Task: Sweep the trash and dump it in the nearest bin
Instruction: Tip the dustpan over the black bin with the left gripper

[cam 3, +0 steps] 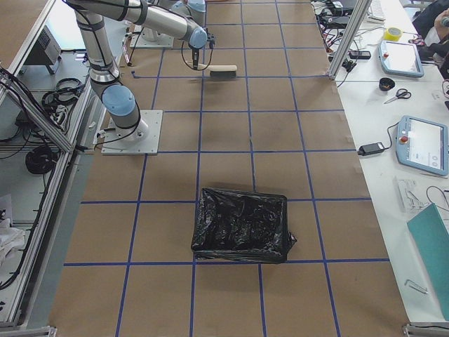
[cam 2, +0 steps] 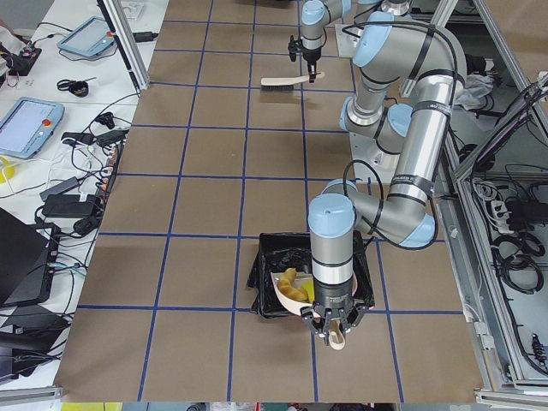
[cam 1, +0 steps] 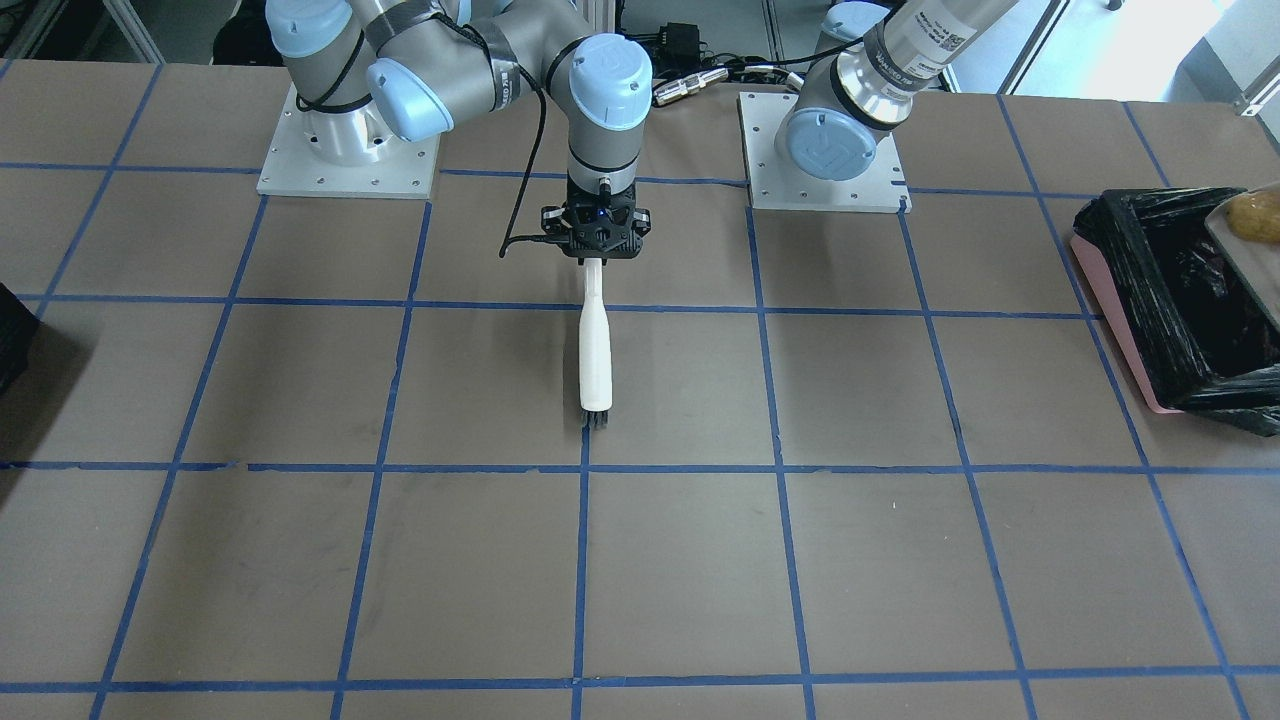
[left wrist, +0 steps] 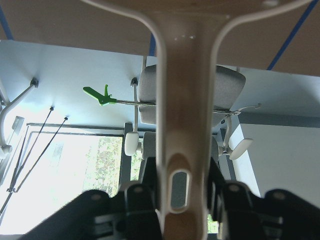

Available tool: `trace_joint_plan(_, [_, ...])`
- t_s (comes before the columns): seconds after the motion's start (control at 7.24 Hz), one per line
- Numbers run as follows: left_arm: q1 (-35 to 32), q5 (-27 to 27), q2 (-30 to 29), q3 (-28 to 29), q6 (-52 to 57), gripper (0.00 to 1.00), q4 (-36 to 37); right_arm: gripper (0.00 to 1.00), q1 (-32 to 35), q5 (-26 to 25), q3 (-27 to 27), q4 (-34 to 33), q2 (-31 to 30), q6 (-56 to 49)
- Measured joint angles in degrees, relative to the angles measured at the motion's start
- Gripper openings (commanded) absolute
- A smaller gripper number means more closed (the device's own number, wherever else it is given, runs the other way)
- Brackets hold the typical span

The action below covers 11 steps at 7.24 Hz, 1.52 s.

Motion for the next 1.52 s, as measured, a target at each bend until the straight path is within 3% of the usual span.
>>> trace_joint_plan(0.14, [-2.5, 2.9, 1.1, -0.6, -0.2, 0.0, 1.4, 0.46, -0.1, -0.1, 0.0, 0.1, 0.1, -0.1])
trace_joint_plan(0.28, [-4.7, 4.9, 2.4, -1.1, -0.2, 0.0, 2.0, 0.62, -0.1, -0.1, 0.0, 0.1, 0.2, 0.0])
trace_joint_plan(0.41, [-5.9, 6.2, 3.6, -1.6, -0.2, 0.0, 2.2, 0.69, -0.1, -0.1, 0.0, 0.1, 0.2, 0.1])
trace_joint_plan(0.97, [-6.6, 10.6, 7.4, -5.3, 0.4, 0.0, 5.3, 0.78, -0.6, -0.2, -0.4, -0.2, 0.2, 0.1])
trace_joint_plan(1.52, [-8.7, 8.0, 9.5, -5.1, 0.1, 0.0, 4.9, 0.86, -1.3, -2.8, -3.8, 0.5, -0.1, -2.5])
